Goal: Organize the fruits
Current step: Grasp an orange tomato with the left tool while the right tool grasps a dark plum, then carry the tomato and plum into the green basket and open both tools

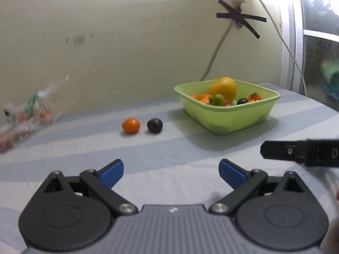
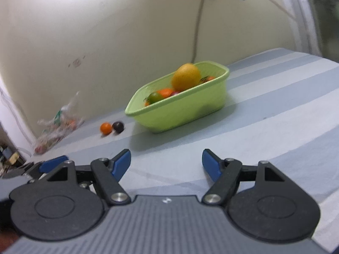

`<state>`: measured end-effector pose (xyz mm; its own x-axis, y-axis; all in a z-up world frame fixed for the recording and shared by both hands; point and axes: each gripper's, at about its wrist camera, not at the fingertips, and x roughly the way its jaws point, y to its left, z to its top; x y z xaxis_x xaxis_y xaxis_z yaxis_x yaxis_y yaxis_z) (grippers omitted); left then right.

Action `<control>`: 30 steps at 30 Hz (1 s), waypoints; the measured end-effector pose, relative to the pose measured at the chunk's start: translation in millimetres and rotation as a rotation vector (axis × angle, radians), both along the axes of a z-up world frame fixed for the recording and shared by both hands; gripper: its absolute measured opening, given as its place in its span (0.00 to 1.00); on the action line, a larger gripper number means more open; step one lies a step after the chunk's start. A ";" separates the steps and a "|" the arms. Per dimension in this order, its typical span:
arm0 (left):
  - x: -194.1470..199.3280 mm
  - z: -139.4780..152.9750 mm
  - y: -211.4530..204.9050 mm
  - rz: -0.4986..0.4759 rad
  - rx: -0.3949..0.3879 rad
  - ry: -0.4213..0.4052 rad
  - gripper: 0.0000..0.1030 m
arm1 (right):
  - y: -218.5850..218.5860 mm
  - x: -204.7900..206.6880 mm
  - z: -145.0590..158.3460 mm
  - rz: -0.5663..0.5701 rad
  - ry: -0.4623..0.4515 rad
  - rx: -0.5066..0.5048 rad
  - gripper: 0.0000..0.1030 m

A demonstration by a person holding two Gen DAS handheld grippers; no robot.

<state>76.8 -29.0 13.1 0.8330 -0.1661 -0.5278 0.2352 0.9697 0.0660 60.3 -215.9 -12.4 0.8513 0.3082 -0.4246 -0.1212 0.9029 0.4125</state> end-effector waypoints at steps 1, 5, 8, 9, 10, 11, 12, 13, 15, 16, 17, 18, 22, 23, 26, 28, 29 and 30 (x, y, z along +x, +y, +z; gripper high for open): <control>1.8 -0.5 7.3 -0.002 -0.023 0.021 0.97 | 2.1 2.1 0.7 0.035 0.008 -0.004 0.74; 4.1 -1.3 42.6 -0.008 -0.117 0.043 0.94 | 17.8 9.6 13.6 0.176 0.003 -0.058 0.73; 16.2 4.3 67.3 -0.018 -0.140 0.027 0.83 | 38.8 22.6 32.0 0.281 -0.041 -0.159 0.58; 24.7 8.6 76.7 -0.013 -0.156 0.027 0.79 | 46.7 29.3 36.1 0.312 -0.048 -0.197 0.49; 33.8 13.6 85.5 -0.011 -0.180 0.029 0.78 | 56.9 37.8 40.4 0.345 -0.055 -0.238 0.46; 46.4 18.8 95.0 -0.021 -0.215 0.033 0.78 | 65.3 45.9 42.5 0.369 -0.065 -0.265 0.42; 58.0 22.4 99.9 -0.033 -0.238 0.039 0.77 | 73.1 54.1 43.3 0.384 -0.075 -0.288 0.39; 71.4 24.9 103.9 -0.039 -0.257 0.048 0.76 | 81.6 63.4 43.2 0.392 -0.084 -0.313 0.38; 101.9 25.6 108.0 -0.048 -0.290 0.079 0.71 | 96.6 85.0 38.9 0.398 -0.079 -0.348 0.37; 117.9 24.3 108.1 -0.062 -0.306 0.098 0.69 | 103.5 96.5 35.5 0.396 -0.071 -0.358 0.37; 129.2 22.7 107.3 -0.070 -0.309 0.110 0.65 | 108.8 107.2 31.7 0.391 -0.063 -0.367 0.37; 141.2 20.2 105.5 -0.078 -0.304 0.119 0.63 | 113.5 117.7 27.8 0.382 -0.061 -0.376 0.35; 171.7 7.2 96.7 -0.150 -0.298 0.166 0.53 | 130.1 137.8 23.6 0.353 -0.069 -0.465 0.36; 174.7 3.7 95.0 -0.166 -0.293 0.175 0.51 | 134.1 140.6 22.6 0.345 -0.073 -0.506 0.36; 182.6 -5.7 93.2 -0.210 -0.280 0.209 0.38 | 143.7 143.5 17.1 0.390 -0.087 -0.615 0.34; 180.7 -10.9 92.5 -0.220 -0.266 0.207 0.37 | 149.2 145.2 14.6 0.437 -0.080 -0.691 0.35; 178.5 -11.6 91.6 -0.227 -0.258 0.199 0.36 | 151.5 145.7 13.7 0.451 -0.079 -0.723 0.36; 176.4 -11.5 91.5 -0.227 -0.252 0.195 0.35 | 154.3 147.7 12.6 0.468 -0.072 -0.754 0.36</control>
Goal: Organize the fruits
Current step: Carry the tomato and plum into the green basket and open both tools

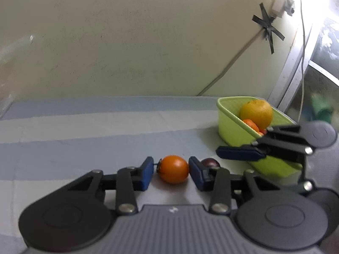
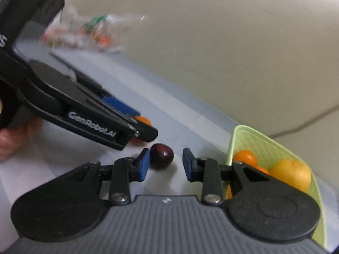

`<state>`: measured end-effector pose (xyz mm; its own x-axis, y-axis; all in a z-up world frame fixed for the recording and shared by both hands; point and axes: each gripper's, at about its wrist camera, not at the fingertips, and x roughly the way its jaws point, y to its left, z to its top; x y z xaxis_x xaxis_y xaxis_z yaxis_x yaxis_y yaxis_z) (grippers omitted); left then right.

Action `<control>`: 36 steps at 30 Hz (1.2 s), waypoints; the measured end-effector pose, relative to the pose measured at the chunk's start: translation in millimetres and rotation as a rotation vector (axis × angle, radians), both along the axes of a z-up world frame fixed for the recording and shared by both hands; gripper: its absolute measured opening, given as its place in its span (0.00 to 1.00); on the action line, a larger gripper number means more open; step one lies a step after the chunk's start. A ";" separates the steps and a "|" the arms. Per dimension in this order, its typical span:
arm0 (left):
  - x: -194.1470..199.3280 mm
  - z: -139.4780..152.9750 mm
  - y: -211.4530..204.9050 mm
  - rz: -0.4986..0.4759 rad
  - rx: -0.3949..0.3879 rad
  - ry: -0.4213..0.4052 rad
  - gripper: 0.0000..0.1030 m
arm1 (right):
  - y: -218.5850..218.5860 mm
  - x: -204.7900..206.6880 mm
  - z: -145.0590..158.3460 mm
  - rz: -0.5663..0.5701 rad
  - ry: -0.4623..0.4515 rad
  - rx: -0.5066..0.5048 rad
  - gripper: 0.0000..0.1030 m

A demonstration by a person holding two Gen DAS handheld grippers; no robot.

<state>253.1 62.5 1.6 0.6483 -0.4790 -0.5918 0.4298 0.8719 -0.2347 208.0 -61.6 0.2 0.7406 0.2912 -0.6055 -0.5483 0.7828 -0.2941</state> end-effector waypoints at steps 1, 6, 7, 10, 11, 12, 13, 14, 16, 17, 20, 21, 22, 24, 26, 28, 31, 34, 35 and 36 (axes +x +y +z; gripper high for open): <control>-2.7 0.2 -0.1 0.001 0.005 -0.004 0.35 | 0.4 1.3 0.7 0.012 0.003 -0.011 0.36; -25.7 2.5 6.6 0.001 -0.029 0.008 0.34 | -1.2 1.3 5.9 0.050 0.051 -0.029 0.25; -31.7 4.7 6.6 -0.004 -0.041 0.010 0.34 | -3.8 -4.3 7.1 0.057 0.047 -0.013 0.25; -53.0 18.7 0.9 -0.030 -0.068 -0.014 0.34 | -16.8 -29.0 16.3 0.061 -0.001 0.048 0.25; -57.7 24.9 -2.8 -0.045 -0.083 -0.024 0.34 | -26.7 -39.9 21.8 0.054 -0.020 0.079 0.25; -61.9 32.4 -8.3 -0.066 -0.102 -0.036 0.34 | -38.8 -50.2 27.8 0.037 -0.042 0.115 0.25; -65.1 40.1 -16.0 -0.085 -0.116 -0.053 0.34 | -50.8 -57.9 32.8 0.013 -0.065 0.140 0.25; -67.1 46.4 -24.4 -0.098 -0.121 -0.070 0.34 | -63.5 -65.0 36.9 -0.017 -0.093 0.159 0.25; -67.3 56.1 -46.7 -0.123 -0.126 -0.095 0.35 | -90.5 -74.1 41.8 -0.089 -0.144 0.180 0.25; -64.7 58.3 -60.9 -0.133 -0.126 -0.096 0.35 | -102.0 -73.8 42.0 -0.125 -0.152 0.184 0.25; -54.8 54.3 -96.1 -0.142 -0.120 -0.069 0.35 | -136.6 -62.6 37.0 -0.232 -0.130 0.220 0.25; -50.6 51.1 -107.6 -0.132 -0.101 -0.062 0.35 | -147.4 -56.6 33.6 -0.261 -0.113 0.233 0.26; -46.4 47.3 -116.5 -0.115 -0.078 -0.054 0.35 | -153.7 -52.4 30.0 -0.276 -0.096 0.243 0.26; -42.3 40.7 -127.3 -0.087 -0.052 -0.037 0.39 | -163.2 -44.0 23.7 -0.301 -0.073 0.275 0.30; -44.7 40.5 -128.5 -0.062 -0.038 -0.032 0.49 | -169.9 -41.4 21.7 -0.320 -0.072 0.313 0.47; -47.2 43.3 -127.6 -0.033 -0.021 -0.048 0.51 | -178.3 -52.4 22.2 -0.322 -0.102 0.354 0.49; -47.8 54.1 -120.1 0.028 -0.037 -0.041 0.51 | -189.7 -68.6 22.9 -0.327 -0.120 0.426 0.49; -63.8 64.5 -108.1 0.083 -0.054 -0.056 0.51 | -194.8 -92.4 23.4 -0.353 -0.114 0.509 0.49; -73.9 66.9 -104.1 0.105 -0.044 -0.069 0.54 | -194.3 -99.1 22.8 -0.363 -0.110 0.535 0.49; -80.3 69.9 -105.5 0.125 -0.029 -0.078 0.59 | -195.4 -108.1 20.6 -0.377 -0.103 0.564 0.49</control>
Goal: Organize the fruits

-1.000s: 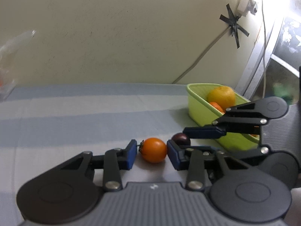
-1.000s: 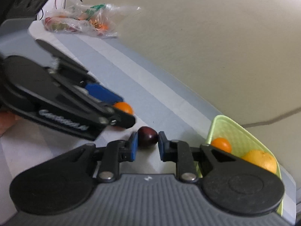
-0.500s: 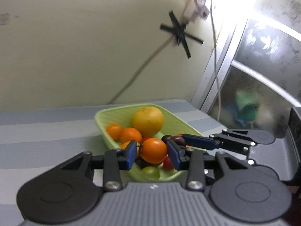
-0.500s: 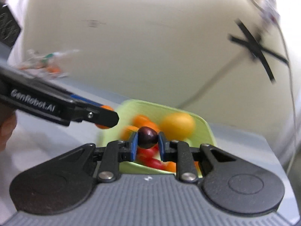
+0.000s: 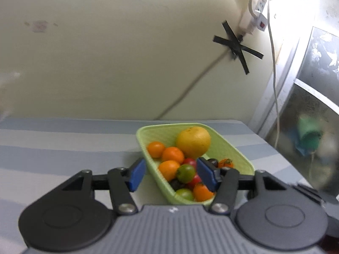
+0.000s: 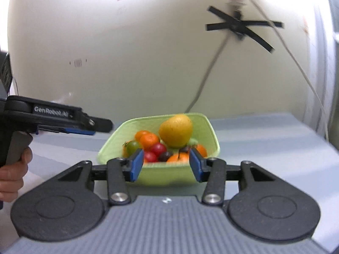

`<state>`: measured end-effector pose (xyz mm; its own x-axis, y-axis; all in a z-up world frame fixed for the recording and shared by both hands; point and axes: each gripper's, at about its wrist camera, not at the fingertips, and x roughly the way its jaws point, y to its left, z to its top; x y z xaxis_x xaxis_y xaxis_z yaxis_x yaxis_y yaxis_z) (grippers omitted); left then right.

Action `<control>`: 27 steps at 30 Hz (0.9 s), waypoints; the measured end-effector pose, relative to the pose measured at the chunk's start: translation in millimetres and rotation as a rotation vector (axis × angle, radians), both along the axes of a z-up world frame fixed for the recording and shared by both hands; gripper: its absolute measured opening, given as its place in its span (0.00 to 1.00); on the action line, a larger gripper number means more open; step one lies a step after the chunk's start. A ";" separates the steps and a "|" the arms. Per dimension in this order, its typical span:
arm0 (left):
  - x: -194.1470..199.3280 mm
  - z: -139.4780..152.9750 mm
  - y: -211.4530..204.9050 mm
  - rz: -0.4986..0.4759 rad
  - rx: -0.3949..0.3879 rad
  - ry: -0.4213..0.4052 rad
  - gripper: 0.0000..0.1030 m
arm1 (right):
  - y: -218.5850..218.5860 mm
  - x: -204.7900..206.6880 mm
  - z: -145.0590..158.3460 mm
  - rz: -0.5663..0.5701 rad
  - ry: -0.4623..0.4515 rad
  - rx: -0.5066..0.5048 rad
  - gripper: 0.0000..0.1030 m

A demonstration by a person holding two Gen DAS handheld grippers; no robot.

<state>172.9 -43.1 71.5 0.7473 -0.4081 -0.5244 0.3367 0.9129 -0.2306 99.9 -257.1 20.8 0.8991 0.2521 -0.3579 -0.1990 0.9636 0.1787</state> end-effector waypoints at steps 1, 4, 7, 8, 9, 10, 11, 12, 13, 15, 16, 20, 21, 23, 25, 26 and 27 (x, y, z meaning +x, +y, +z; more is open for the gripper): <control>-9.8 0.8 1.7 0.023 0.019 -0.007 0.62 | 0.9 -10.3 -1.3 -0.011 0.009 0.033 0.49; -41.7 -1.9 2.2 0.076 0.082 -0.024 0.73 | 2.6 -34.1 -3.7 -0.035 0.047 0.125 0.49; -71.0 -8.4 3.4 0.093 0.116 -0.020 0.73 | 4.9 -54.8 -4.9 -0.031 0.097 0.173 0.49; -79.2 -10.3 3.9 0.097 0.122 -0.016 0.76 | 5.7 -59.0 -3.8 -0.028 0.108 0.183 0.49; -88.8 -12.8 5.3 0.099 0.125 -0.012 0.80 | 7.0 -64.8 -3.0 -0.023 0.120 0.197 0.49; -97.2 -14.8 6.6 0.100 0.127 -0.012 0.83 | 8.2 -68.8 -2.4 -0.018 0.129 0.211 0.50; -107.3 -16.7 8.3 0.104 0.131 -0.018 0.93 | 9.7 -72.4 -2.4 -0.015 0.137 0.221 0.51; -115.7 -17.9 9.9 0.115 0.138 -0.025 1.00 | 12.2 -77.3 -3.2 -0.012 0.144 0.231 0.52; -125.0 -18.9 11.1 0.134 0.155 -0.038 1.00 | 15.3 -82.0 -3.9 -0.007 0.151 0.238 0.53; -139.5 -20.5 12.0 0.150 0.194 -0.059 1.00 | 20.8 -90.9 -5.3 0.005 0.158 0.242 0.54; -145.1 -21.1 12.6 0.156 0.208 -0.065 1.00 | 24.2 -94.8 -5.9 0.010 0.162 0.241 0.54; -163.8 -23.4 15.5 0.178 0.239 -0.074 1.00 | 35.1 -105.0 -9.6 0.021 0.181 0.251 0.56; -167.4 -23.7 15.6 0.183 0.249 -0.077 1.00 | 36.8 -106.5 -10.2 0.021 0.185 0.252 0.56; -173.9 -24.2 15.4 0.192 0.271 -0.091 1.00 | 39.4 -107.9 -10.9 0.025 0.194 0.256 0.56; -178.8 -24.4 14.9 0.200 0.295 -0.107 1.00 | 41.7 -109.2 -11.8 0.027 0.203 0.262 0.57; -180.4 -24.5 15.0 0.202 0.304 -0.111 1.00 | 42.8 -109.9 -12.3 0.029 0.207 0.265 0.57; -181.4 -24.7 15.2 0.208 0.313 -0.112 1.00 | 43.1 -110.3 -12.6 0.032 0.209 0.266 0.57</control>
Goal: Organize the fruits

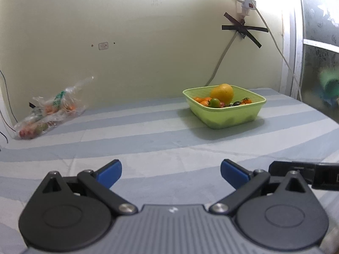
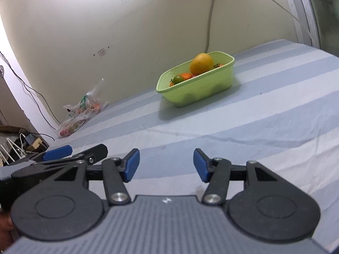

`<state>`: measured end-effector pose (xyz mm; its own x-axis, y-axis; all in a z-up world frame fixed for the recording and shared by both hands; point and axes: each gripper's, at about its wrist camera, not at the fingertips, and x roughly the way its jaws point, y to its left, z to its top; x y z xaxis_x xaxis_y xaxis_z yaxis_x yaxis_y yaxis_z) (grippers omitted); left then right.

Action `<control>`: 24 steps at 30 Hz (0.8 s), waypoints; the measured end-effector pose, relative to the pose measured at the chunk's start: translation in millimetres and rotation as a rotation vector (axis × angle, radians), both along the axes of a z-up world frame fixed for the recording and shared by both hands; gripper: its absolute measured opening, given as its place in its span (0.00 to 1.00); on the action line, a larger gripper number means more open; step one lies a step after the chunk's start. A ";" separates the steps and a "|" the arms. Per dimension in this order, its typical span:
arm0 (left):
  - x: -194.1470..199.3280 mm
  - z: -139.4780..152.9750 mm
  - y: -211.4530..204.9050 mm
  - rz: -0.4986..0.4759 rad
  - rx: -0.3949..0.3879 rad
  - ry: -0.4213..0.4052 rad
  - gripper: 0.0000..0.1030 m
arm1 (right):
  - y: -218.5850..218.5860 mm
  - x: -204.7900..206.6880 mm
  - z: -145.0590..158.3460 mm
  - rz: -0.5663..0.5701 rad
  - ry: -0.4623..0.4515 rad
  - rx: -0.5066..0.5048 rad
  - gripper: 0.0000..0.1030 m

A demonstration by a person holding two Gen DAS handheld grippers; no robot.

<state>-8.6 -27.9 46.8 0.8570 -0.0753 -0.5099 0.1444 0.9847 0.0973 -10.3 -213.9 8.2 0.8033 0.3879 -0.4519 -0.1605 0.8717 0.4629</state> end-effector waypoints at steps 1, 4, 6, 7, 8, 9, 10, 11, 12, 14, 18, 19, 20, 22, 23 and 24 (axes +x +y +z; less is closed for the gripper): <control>-0.6 -0.3 0.3 0.008 0.007 -0.001 1.00 | 1.0 -0.3 -0.2 0.002 0.002 0.000 0.57; 0.1 -1.8 0.9 0.022 0.020 0.000 1.00 | 3.3 -2.1 -0.2 0.007 0.001 -0.002 0.57; 1.1 -3.2 1.8 0.028 0.022 0.006 1.00 | 3.5 -2.8 -0.5 0.008 0.001 -0.004 0.57; 1.7 -4.0 2.4 0.030 0.021 0.010 1.00 | 3.2 -2.8 -0.9 0.007 0.002 -0.004 0.57; 2.6 -4.7 2.7 0.033 0.020 0.014 1.00 | 2.6 -2.3 -1.4 0.005 0.004 -0.003 0.58; 3.7 -5.7 2.8 0.035 0.022 0.019 1.00 | 2.4 -2.5 -1.8 0.003 0.006 -0.001 0.58; 4.8 -6.6 2.6 0.038 0.027 0.023 1.00 | 1.7 -1.9 -2.2 0.001 0.007 0.001 0.58; 5.4 -7.7 1.6 0.041 0.036 0.028 1.00 | 0.6 -1.1 -2.5 -0.001 0.008 0.002 0.58; 5.8 -9.0 0.6 0.045 0.048 0.029 1.00 | -0.2 -0.5 -2.9 -0.003 0.010 0.004 0.58; 6.4 -10.6 -1.5 0.047 0.068 0.026 1.00 | -1.5 -0.2 -3.7 -0.004 0.012 0.007 0.58; 8.2 -13.1 -3.3 0.045 0.081 0.029 1.00 | -3.2 1.2 -5.8 -0.010 0.019 0.012 0.58; 8.6 -13.7 -3.8 0.046 0.084 0.030 1.00 | -3.9 1.6 -6.4 -0.011 0.021 0.014 0.58; 9.0 -14.3 -4.1 0.048 0.088 0.031 1.00 | -4.2 1.6 -6.9 -0.012 0.023 0.015 0.58; 10.2 -15.9 -4.0 0.048 0.094 0.036 1.00 | -5.2 1.9 -7.8 -0.015 0.027 0.019 0.58; 10.7 -16.7 -4.3 0.049 0.094 0.039 1.00 | -6.1 2.3 -8.3 -0.016 0.028 0.020 0.58; 11.3 -17.3 -4.4 0.049 0.094 0.042 1.00 | -6.9 2.5 -8.8 -0.017 0.029 0.022 0.59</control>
